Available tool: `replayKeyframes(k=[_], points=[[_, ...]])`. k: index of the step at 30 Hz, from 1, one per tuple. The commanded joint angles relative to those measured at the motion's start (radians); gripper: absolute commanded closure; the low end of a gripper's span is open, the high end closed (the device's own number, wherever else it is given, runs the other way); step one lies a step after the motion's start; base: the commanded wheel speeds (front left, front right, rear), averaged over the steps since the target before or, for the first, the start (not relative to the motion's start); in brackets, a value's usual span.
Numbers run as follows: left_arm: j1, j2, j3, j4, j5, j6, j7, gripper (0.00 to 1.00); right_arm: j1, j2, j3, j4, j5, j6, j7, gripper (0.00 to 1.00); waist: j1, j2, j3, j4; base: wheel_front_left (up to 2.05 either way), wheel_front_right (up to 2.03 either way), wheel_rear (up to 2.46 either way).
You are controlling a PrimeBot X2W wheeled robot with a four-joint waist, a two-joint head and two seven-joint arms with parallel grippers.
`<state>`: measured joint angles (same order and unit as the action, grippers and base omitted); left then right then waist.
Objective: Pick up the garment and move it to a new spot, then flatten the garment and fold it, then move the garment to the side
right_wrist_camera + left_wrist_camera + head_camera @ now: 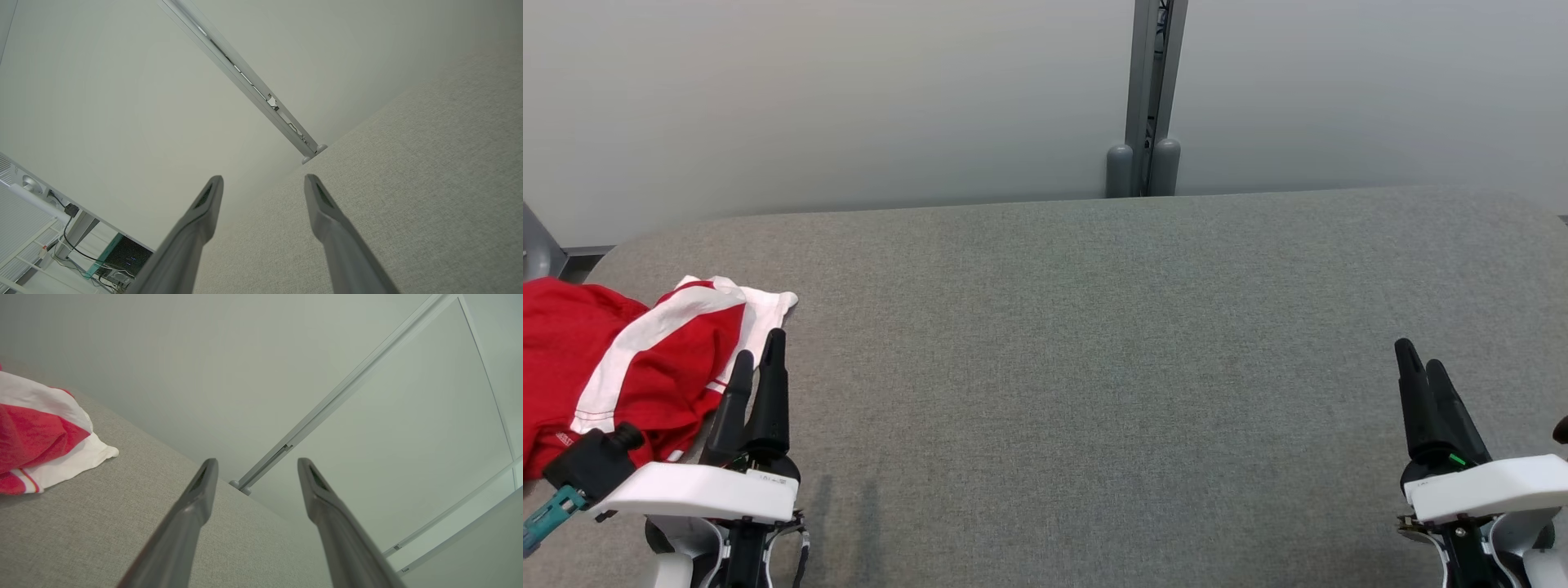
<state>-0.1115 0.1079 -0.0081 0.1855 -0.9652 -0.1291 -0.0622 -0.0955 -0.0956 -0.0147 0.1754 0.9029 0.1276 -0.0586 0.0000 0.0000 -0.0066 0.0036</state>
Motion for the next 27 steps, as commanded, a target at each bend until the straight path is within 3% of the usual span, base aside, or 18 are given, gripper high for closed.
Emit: replayKeyframes(k=[1, 11, 27], points=[[-0.036, 0.010, -0.002, -0.015, 0.025, 0.003, -0.005, 0.00, -0.027, -0.012, 0.002, -0.014, -0.026, 0.003, -0.009, 0.00, 0.0000, 0.0000, 0.000, 0.000, 0.00, 0.00, 0.00], [-0.037, 0.023, -0.029, 0.009, 0.195, 0.011, -0.038, 0.00, -0.033, -0.020, 0.020, 0.010, -0.228, 0.003, -0.042, 0.00, 0.0000, 0.0000, -0.002, 0.003, 0.00, 0.00, 0.00], [-0.038, 0.041, -0.056, 0.061, 0.399, 0.030, -0.084, 0.00, -0.037, -0.016, 0.030, 0.062, -0.435, 0.004, -0.089, 0.00, 0.0000, 0.0000, -0.006, 0.006, 0.00, 0.00, 0.00]])
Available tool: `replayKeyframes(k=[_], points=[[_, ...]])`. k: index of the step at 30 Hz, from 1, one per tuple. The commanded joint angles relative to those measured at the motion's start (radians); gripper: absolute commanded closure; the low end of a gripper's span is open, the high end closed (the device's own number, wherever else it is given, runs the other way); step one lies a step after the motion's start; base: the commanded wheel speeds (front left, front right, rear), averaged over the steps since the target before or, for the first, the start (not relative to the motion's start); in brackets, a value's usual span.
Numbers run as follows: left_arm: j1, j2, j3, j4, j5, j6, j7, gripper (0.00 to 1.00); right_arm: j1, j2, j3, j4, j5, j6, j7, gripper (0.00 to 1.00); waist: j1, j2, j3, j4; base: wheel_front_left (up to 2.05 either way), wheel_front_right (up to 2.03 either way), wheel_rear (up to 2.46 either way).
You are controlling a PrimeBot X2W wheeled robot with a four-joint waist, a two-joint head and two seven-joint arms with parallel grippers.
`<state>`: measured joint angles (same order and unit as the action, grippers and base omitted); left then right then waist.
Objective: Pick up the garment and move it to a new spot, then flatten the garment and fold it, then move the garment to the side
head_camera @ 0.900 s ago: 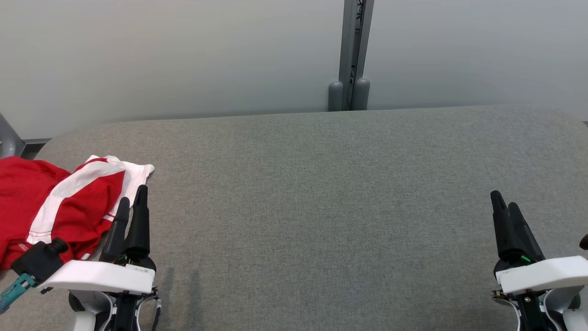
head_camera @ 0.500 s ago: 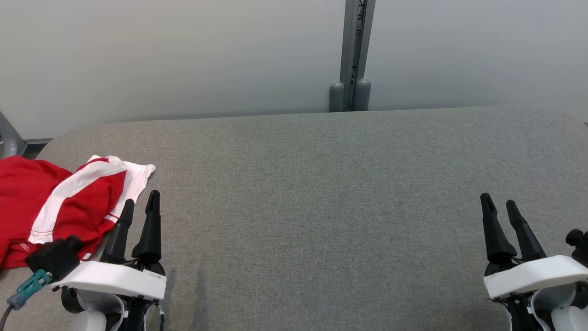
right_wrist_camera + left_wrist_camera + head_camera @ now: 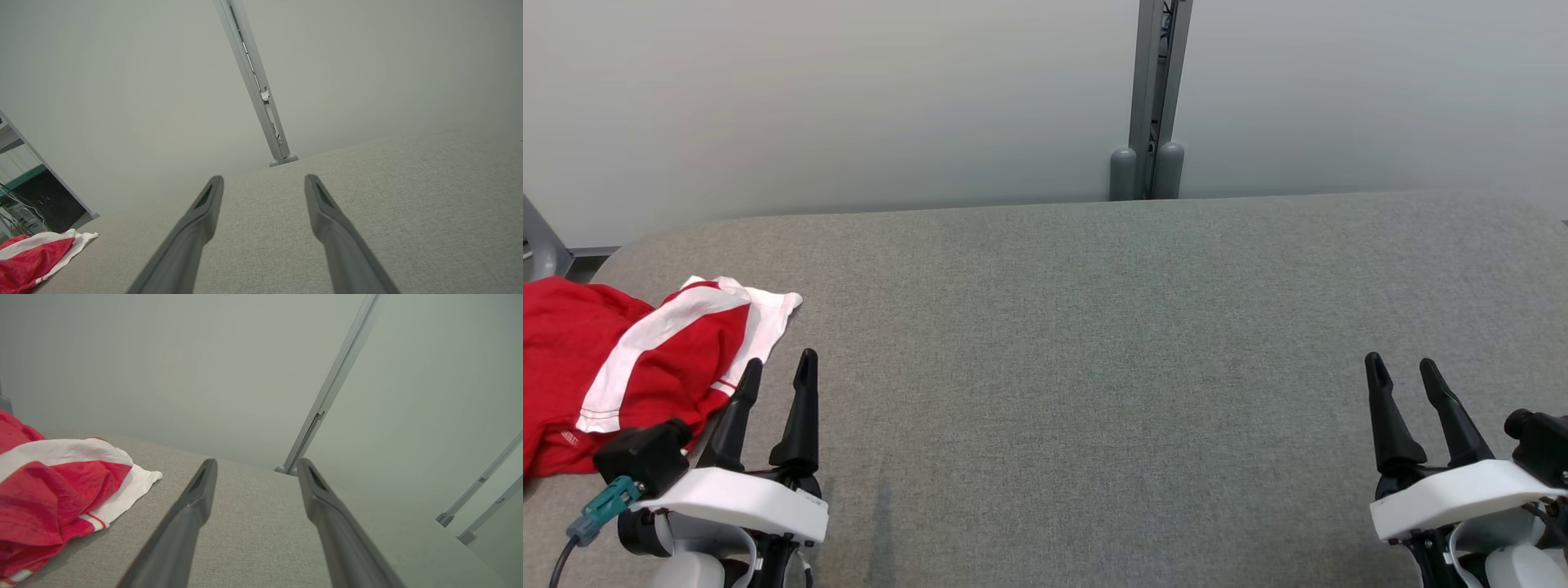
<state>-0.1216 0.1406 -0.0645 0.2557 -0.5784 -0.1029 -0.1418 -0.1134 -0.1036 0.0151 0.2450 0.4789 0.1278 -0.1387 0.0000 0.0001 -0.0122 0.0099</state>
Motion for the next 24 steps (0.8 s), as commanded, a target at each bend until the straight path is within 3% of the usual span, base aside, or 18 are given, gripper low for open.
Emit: replayKeyframes(k=[1, 24], points=[[-0.028, 0.009, 0.000, -0.004, 0.023, 0.005, -0.006, 0.00, -0.020, -0.007, 0.001, -0.004, -0.022, 0.004, -0.011, 0.00, 0.0000, -0.0001, 0.000, 0.000, 0.00, 0.00, 0.00], [-0.047, 0.020, -0.015, 0.088, 0.204, 0.002, -0.061, 0.00, -0.022, 0.000, 0.023, 0.035, -0.232, 0.004, -0.066, 0.00, 0.0000, -0.0001, -0.007, 0.005, 0.00, 0.00, 0.00]])
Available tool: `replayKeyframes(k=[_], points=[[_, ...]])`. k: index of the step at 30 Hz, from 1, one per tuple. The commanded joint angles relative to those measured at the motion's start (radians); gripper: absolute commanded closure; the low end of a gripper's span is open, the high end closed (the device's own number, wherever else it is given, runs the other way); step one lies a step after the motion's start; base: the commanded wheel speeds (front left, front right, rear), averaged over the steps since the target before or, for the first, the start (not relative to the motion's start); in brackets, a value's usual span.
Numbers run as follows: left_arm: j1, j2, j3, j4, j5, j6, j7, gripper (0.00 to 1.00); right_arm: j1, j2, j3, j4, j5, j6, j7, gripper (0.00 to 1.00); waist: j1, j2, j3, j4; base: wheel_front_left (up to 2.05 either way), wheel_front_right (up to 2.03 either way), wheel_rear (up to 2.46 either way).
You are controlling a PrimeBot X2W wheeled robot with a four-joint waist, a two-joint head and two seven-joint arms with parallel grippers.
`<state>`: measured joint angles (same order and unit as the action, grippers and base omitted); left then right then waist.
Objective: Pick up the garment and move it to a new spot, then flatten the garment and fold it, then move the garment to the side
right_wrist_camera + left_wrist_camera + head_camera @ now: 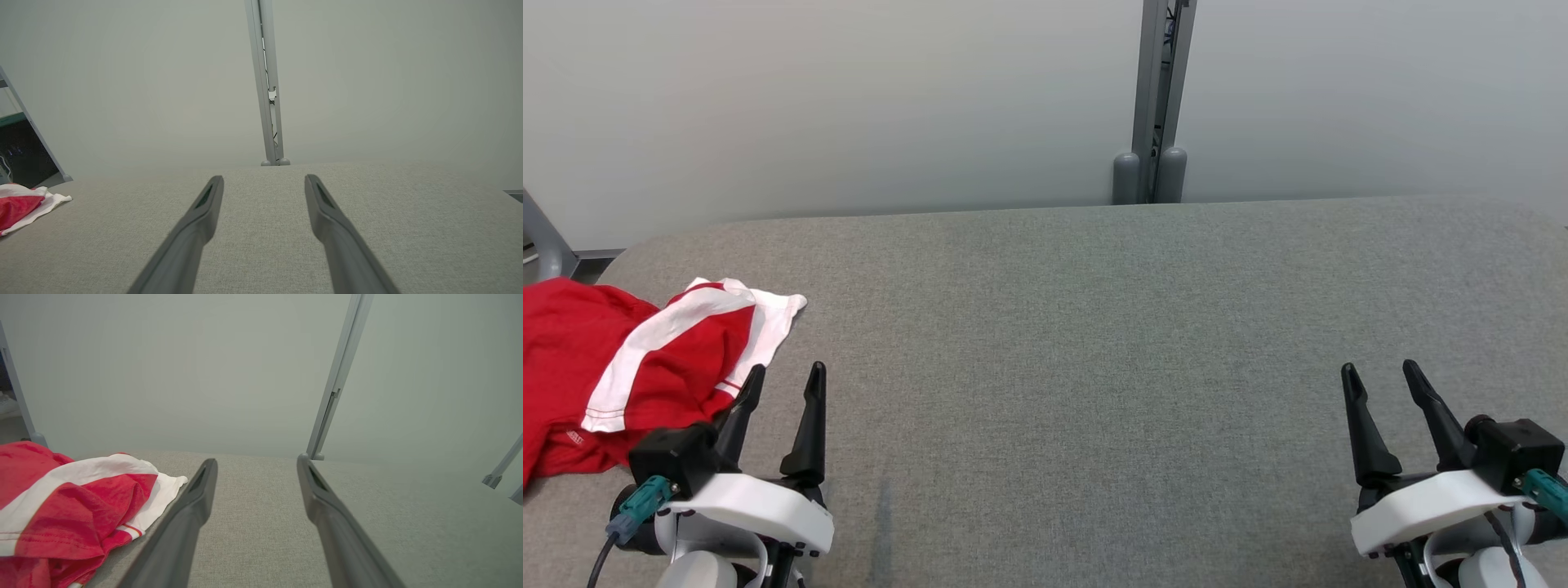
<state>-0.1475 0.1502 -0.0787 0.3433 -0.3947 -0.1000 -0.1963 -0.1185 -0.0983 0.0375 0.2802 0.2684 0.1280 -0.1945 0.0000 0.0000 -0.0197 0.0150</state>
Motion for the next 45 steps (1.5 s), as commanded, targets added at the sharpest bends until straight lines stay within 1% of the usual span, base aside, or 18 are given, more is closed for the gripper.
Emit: replayKeyframes(k=[1, 9, 21, 33, 45], points=[[-0.023, 0.011, -0.001, 0.004, 0.028, -0.001, -0.009, 0.00, -0.018, -0.005, 0.001, 0.000, -0.028, 0.004, -0.013, 0.00, 0.0000, 0.0000, 0.000, 0.000, 0.00, 0.00, 0.00], [-0.028, 0.010, -0.005, 0.030, 0.080, 0.000, -0.026, 0.00, -0.019, -0.002, 0.006, 0.003, -0.084, 0.003, -0.030, 0.00, 0.0000, 0.0000, 0.001, 0.000, 0.00, 0.00, 0.00], [-0.034, 0.004, -0.001, 0.047, 0.145, 0.005, -0.047, 0.00, -0.015, 0.014, -0.015, 0.007, -0.083, 0.003, -0.050, 0.00, 0.0000, 0.0000, 0.007, 0.001, 0.00, 0.00, 0.00], [-0.031, -0.006, 0.004, 0.065, 0.209, 0.006, -0.069, 0.00, -0.010, 0.022, -0.021, 0.036, -0.131, 0.004, -0.072, 0.00, 0.0000, 0.0000, 0.007, 0.003, 0.00, 0.00, 0.00], [-0.035, -0.014, 0.011, 0.078, 0.201, 0.001, -0.069, 0.00, -0.018, 0.022, -0.019, 0.045, -0.110, 0.004, -0.073, 0.00, 0.0000, 0.0000, 0.011, 0.007, 0.00, 0.00, 0.00]])
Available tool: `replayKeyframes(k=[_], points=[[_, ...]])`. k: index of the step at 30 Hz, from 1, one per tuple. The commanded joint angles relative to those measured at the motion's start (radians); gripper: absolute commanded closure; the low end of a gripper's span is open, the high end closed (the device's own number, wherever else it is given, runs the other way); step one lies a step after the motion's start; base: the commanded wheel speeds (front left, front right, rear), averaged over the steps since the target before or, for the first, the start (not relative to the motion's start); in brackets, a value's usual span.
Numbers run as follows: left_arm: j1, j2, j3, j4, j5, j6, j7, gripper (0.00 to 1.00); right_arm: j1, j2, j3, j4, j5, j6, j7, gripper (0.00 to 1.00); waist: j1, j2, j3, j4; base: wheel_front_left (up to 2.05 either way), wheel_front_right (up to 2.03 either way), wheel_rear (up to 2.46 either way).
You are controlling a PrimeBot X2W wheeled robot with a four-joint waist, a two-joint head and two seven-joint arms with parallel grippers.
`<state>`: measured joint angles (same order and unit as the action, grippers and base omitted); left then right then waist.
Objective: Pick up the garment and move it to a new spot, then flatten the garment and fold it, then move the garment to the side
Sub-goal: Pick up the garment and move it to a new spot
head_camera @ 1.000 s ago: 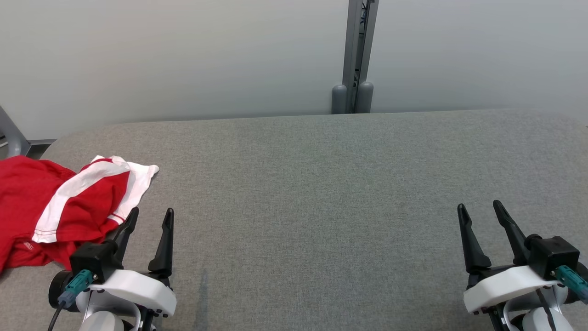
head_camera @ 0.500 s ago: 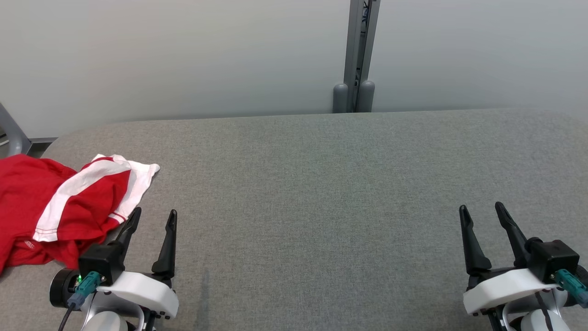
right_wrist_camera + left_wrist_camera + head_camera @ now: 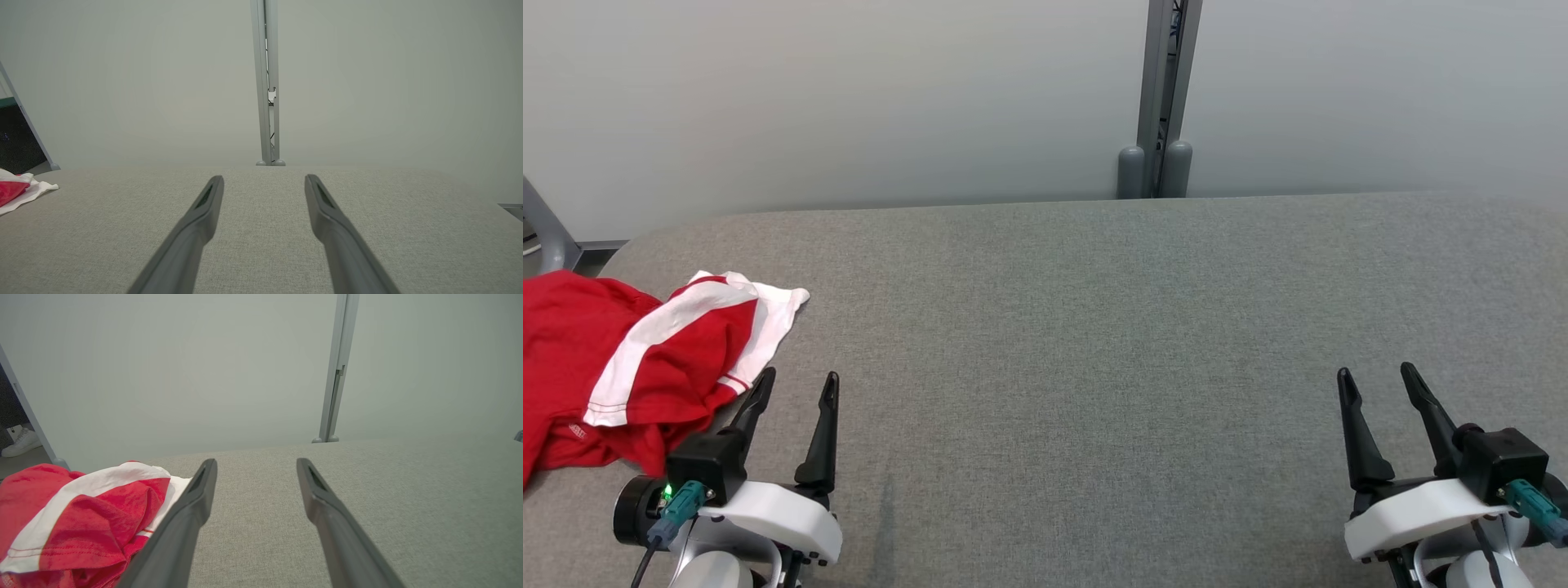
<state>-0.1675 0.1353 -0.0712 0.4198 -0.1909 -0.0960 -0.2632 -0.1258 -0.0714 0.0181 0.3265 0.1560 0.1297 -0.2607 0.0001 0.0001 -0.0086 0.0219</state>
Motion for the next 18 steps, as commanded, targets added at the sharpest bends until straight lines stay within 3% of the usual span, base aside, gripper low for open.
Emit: replayKeyframes(k=[1, 11, 18], points=[[-0.016, 0.000, 0.004, 0.003, -0.003, -0.003, -0.002, 0.00, -0.011, -0.004, 0.000, -0.001, 0.002, 0.002, -0.007, 0.00, -0.0001, -0.0001, 0.000, 0.001, 0.00, 0.00, 0.00], [-0.028, -0.004, 0.012, 0.007, -0.009, -0.005, -0.002, 0.00, -0.012, -0.007, -0.003, -0.006, 0.007, 0.002, -0.007, 0.00, -0.0001, -0.0001, 0.010, 0.030, 0.00, 0.00, 0.00], [-0.033, -0.007, 0.028, 0.005, -0.014, 0.002, -0.002, 0.00, -0.016, -0.003, 0.011, -0.024, 0.013, 0.002, -0.006, 0.00, -0.0001, -0.0001, 0.016, 0.105, 0.00, 0.00, 0.00]])
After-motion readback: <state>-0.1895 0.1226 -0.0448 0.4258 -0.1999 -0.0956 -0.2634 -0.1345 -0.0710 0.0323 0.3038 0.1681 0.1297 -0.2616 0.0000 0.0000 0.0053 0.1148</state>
